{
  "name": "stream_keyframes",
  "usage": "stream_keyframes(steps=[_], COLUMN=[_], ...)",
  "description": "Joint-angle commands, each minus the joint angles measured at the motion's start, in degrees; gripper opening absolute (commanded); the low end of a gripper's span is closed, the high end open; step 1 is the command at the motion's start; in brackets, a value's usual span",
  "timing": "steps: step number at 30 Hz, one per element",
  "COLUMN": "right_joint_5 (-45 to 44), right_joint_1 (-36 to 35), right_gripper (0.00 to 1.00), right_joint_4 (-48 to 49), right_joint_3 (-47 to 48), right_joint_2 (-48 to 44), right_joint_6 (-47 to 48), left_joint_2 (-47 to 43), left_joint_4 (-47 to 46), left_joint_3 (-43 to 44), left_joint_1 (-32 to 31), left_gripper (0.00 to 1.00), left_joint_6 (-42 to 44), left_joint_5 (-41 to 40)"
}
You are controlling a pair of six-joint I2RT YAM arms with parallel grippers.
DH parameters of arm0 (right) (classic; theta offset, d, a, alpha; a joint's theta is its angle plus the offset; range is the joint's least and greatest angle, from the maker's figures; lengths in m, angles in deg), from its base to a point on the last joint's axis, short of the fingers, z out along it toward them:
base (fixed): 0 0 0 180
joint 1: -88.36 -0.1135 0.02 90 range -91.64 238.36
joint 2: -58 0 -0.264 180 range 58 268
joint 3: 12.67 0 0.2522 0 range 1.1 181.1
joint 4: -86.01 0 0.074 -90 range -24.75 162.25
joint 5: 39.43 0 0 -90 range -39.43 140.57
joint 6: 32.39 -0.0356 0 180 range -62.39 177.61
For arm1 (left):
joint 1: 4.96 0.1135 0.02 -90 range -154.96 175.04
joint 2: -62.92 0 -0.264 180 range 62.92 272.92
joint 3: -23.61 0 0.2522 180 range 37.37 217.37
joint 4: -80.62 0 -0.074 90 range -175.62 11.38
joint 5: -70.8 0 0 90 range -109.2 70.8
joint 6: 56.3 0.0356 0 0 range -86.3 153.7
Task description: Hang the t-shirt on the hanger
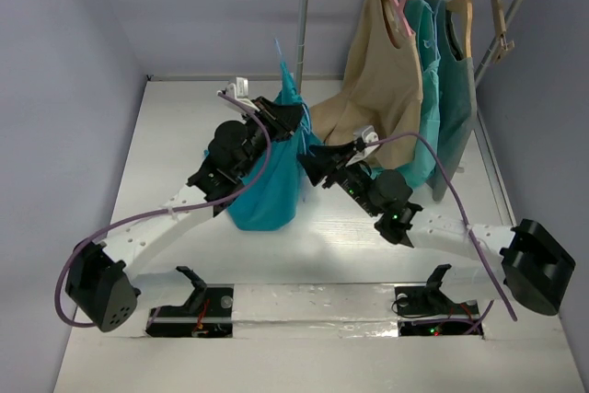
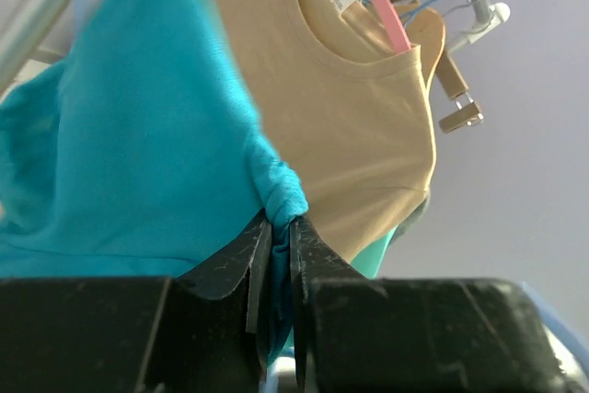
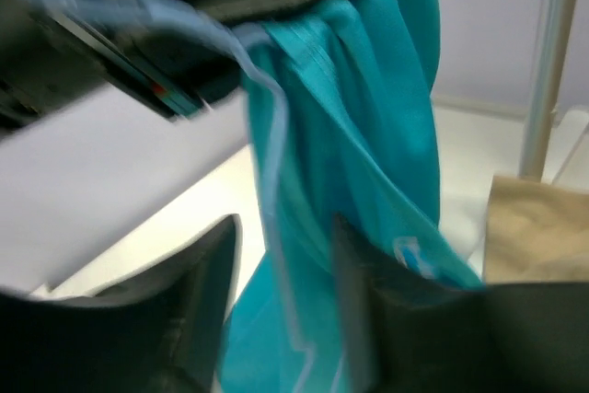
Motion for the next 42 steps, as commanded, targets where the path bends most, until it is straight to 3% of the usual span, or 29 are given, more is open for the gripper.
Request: stream_keyframes(steps=[1,2,4,7,10,13,17,22,28,31,34,38,42], right_joint_5=[0.50,0.58,1.55,2.77,9.79,19.29,26.76,36.25,35.48,37.41,38.20,35.22,29.87], right_joint_1=[-0.09,-0.09,0.43,2.28,9.38,14.76,17.48,18.90,18.90,18.90,18.37,15.65,11.52], right_gripper=[0.58,0.67,0.69,0.69,0.59,0.54,0.64,0.68,0.68,0.51,0.16,0.00,0.00], right_joint_4=[-8.25,-9.41,-10.91,-6.20,-3.98,-3.09,-6.34,-10.47,-5.56,-4.41,-1.44,-1.25,-1.78], right_joint_3=[1.92,1.13,-1.59,-7.98,-10.74,-9.52,-4.34,2.43,4.01,4.63,3.16,1.30,-0.54], right_joint_2=[-4.97,-5.86,-7.62,-10.61,-9.75,-4.30,2.12,8.27,13.02,15.22,15.49,13.21,12.50], right_joint_6=[0.91,1.35,2.32,2.07,-1.71,-2.95,2.92,7.07,6.63,5.58,3.13,2.76,2.24], left_joint_2=[-6.32,-7.19,-9.22,-10.98,-11.86,-12.30,-13.35,-14.67,-13.97,-13.88,-13.71,-13.18,-11.08], left_joint_4=[0.23,0.77,1.73,2.70,3.23,3.41,3.85,4.64,4.03,3.68,3.59,2.62,0.25], left_joint_3=[0.47,0.64,0.65,0.73,0.91,1.09,1.17,1.17,0.73,0.73,0.91,1.44,3.10], left_joint_1=[1.03,1.55,2.08,2.09,2.61,2.61,2.61,3.14,3.14,3.14,3.14,3.76,3.76], left_gripper=[0.00,0.00,0.00,0.00,0.00,0.00,0.00,0.00,0.00,0.00,0.00,0.00,0.00], left_joint_6=[1.21,1.21,1.29,1.29,1.03,0.06,-1.08,-1.17,-1.70,-1.78,-1.70,-1.87,-3.01], left_joint_5=[-0.73,-0.81,-0.81,-0.81,-0.12,1.55,3.05,3.23,4.10,4.02,3.41,3.32,5.25])
